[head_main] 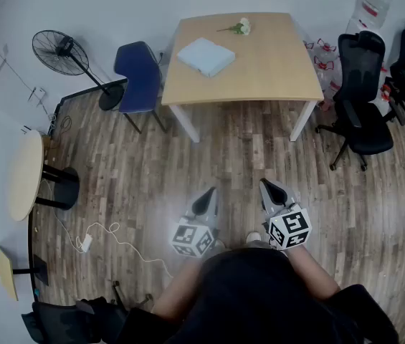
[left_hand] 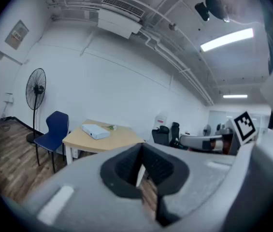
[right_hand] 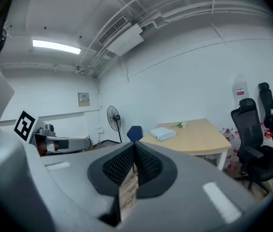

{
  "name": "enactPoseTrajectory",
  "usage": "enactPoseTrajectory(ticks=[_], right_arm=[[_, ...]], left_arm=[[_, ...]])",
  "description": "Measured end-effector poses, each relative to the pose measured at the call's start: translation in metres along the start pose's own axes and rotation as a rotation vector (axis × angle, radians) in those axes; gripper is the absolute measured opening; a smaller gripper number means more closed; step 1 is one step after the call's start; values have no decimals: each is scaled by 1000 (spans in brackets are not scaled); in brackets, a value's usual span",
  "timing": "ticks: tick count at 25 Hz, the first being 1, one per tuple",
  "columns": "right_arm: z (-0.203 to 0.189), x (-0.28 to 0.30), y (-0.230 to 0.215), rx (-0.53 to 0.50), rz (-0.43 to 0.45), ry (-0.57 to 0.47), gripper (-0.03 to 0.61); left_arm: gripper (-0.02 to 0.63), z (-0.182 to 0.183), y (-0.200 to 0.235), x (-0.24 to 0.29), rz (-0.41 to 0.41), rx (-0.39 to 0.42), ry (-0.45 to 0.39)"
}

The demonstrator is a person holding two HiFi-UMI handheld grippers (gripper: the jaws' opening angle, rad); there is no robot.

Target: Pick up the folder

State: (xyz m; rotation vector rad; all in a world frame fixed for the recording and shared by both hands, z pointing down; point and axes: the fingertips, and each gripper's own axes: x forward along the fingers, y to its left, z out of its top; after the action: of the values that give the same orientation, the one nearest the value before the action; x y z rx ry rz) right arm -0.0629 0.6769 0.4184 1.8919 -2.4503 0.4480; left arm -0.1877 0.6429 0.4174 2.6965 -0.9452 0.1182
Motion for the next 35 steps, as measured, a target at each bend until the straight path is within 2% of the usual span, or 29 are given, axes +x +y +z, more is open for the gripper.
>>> enactPoseTrajectory(ticks=[5,7,9,12,18,21,29,31,35], right_arm=[[-4,-8,-25,5,14,-9,0],[-9,-12,-37,29,44,-11,0],[-15,-16,-41,50,87,-19,0],[-21,-10,-45,70,103,-8,0],[-24,2,-76,104,57,-38,0],[-20,12,-95,95,8,-57,0],[-19,85,-150,125,-23,6,0],[-14,112,-157,122,-17,26,0],[3,175,-180,133,-78,54,0]], left_arm=[[2,-2,-8,15,57,18,-28],[2,-7,-14,25,69,9,-34],[2,-14,-24,33,55,-10,-25],[2,-17,-33,44,16,-5,-6],[2,-20,-37,67,-39,-11,-35],[2,-29,-22,84,-39,-14,-11],[2,-29,42,162,-38,-56,54],[2,-22,60,183,-69,-82,53],[2,-3,102,229,-147,-141,32]])
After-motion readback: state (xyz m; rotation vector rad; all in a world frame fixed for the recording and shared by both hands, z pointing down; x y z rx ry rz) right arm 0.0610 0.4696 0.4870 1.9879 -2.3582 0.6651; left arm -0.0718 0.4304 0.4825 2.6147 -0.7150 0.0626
